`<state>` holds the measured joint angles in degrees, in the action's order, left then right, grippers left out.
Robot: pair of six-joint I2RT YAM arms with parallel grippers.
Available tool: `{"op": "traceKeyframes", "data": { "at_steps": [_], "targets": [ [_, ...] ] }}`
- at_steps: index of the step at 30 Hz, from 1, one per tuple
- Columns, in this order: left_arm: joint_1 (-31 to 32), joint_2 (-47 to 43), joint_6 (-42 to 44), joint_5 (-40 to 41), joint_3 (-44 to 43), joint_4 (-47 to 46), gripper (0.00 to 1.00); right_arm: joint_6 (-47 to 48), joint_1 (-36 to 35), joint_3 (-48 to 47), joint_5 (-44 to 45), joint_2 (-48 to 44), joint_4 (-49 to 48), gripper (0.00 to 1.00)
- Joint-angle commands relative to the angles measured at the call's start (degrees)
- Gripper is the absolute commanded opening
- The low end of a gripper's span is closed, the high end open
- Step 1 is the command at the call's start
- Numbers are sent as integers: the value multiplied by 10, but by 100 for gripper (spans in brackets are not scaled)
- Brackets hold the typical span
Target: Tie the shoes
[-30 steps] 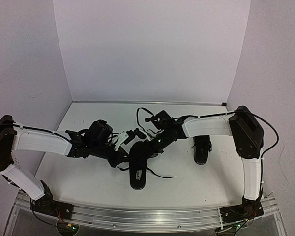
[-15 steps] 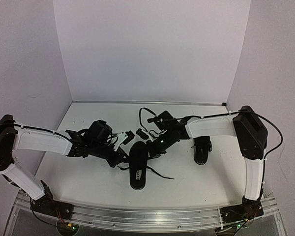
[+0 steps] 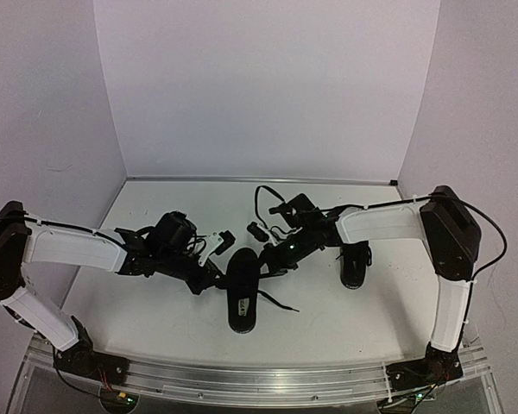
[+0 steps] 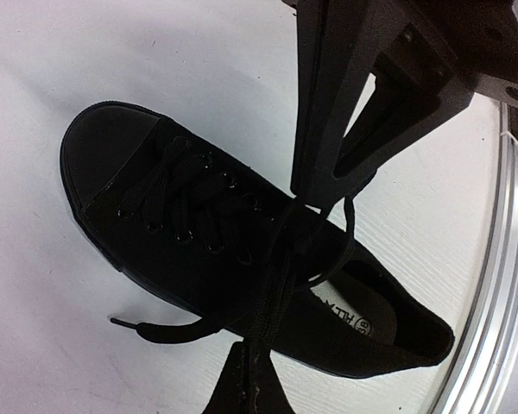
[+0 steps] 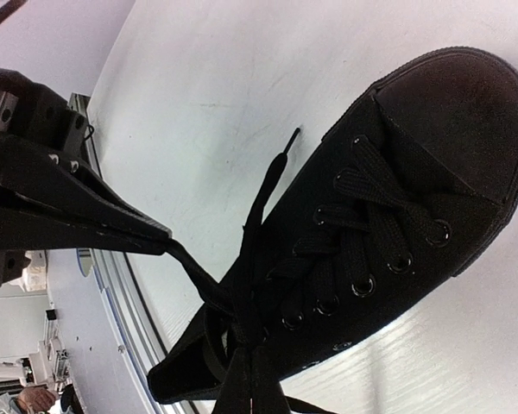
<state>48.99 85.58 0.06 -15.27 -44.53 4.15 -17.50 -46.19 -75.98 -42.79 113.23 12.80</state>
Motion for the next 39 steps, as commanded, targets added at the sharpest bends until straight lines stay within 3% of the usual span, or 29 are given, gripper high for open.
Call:
{"op": "traceKeyframes", "data": {
  "at_steps": [1, 3, 6, 11, 19, 26, 33, 39],
  "targets": [
    [-3, -4, 21, -3, -7, 2, 1, -24, 3, 11, -15, -24, -44, 0],
    [-3, -16, 30, -1, -5, -4, 8, -29, 2, 12, -21, -22, -51, 0],
    [-3, -44, 47, 6, 3, -23, 31, -36, 3, 15, -29, -20, -62, 0],
    [-1, -101, 102, 29, 23, -66, 43, -39, 3, 16, -32, -18, -66, 0],
    [9, -141, 250, 50, 36, -90, 46, -44, 3, 15, -32, -9, -68, 0],
    [53, -103, 370, 13, 8, -40, 37, -51, 3, 12, -34, -2, -70, 0],
    [100, -23, 415, 52, -40, 6, 23, -55, 3, 10, -37, 4, -70, 0],
    [105, 17, 427, 73, -60, 3, 27, -55, 4, 14, -37, 4, -70, 0]
  ]
}}
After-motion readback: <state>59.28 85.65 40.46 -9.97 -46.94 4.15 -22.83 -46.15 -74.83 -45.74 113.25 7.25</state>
